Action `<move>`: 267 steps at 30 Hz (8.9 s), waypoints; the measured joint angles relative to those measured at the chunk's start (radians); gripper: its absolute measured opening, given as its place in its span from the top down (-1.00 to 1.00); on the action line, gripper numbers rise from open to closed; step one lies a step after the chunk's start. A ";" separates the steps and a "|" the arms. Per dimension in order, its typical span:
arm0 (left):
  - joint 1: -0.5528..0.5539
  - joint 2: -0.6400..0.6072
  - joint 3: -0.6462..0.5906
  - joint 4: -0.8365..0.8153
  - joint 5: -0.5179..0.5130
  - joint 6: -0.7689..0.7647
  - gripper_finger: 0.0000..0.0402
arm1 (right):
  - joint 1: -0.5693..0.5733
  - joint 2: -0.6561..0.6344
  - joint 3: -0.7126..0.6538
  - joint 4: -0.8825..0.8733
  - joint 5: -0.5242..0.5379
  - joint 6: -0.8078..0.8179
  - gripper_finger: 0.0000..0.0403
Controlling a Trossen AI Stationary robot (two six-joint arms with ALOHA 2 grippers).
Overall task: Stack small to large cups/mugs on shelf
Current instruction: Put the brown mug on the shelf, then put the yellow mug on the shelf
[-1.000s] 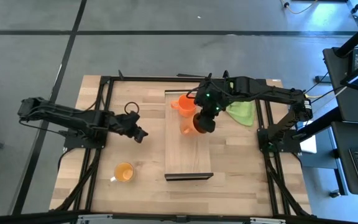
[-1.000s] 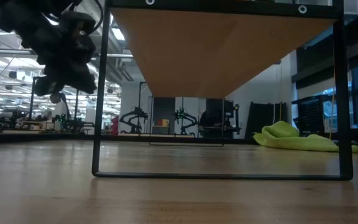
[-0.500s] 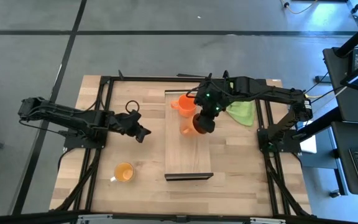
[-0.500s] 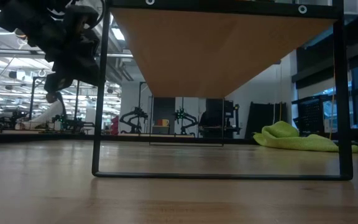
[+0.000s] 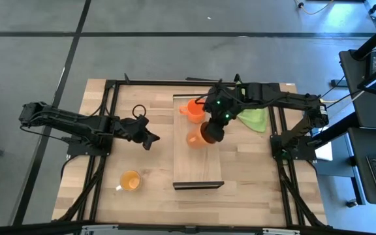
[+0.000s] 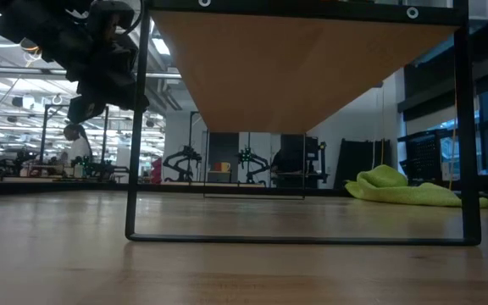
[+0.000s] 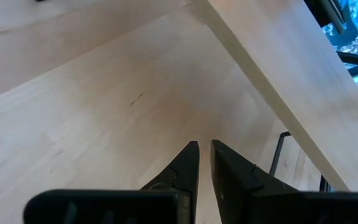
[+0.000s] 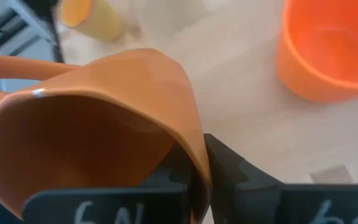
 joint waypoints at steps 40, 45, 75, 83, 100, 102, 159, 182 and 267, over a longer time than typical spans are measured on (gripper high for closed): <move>0.002 -0.001 0.002 0.097 0.081 0.217 0.83 | -0.008 0.108 0.045 -0.147 0.128 0.268 0.85; 0.016 -0.001 0.001 0.097 0.082 0.235 0.83 | -0.009 0.114 0.045 -0.132 0.122 0.276 0.87; 0.018 -0.001 0.001 0.098 0.083 0.244 0.83 | -0.010 0.149 0.082 -0.139 0.080 0.235 0.77; 0.017 -0.001 0.001 0.097 0.083 0.244 0.83 | -0.010 0.149 0.122 -0.161 0.099 0.236 0.73; 0.016 -0.002 0.001 0.097 0.101 0.244 0.83 | -0.009 0.149 0.122 -0.193 0.106 0.235 0.73; 0.017 -0.001 0.001 0.097 0.101 0.244 0.83 | -0.010 0.149 0.122 -0.194 0.107 0.234 0.73; 0.016 -0.001 0.000 0.074 0.105 0.245 0.83 | -0.055 0.177 0.123 -0.093 0.097 0.168 0.66; 0.016 -0.001 0.000 0.067 0.135 0.264 0.83 | -0.054 0.176 0.215 -0.099 0.121 0.163 0.49; -0.209 -0.042 0.490 -1.026 0.246 0.265 0.82 | 0.215 0.113 0.185 -0.389 0.169 0.330 0.79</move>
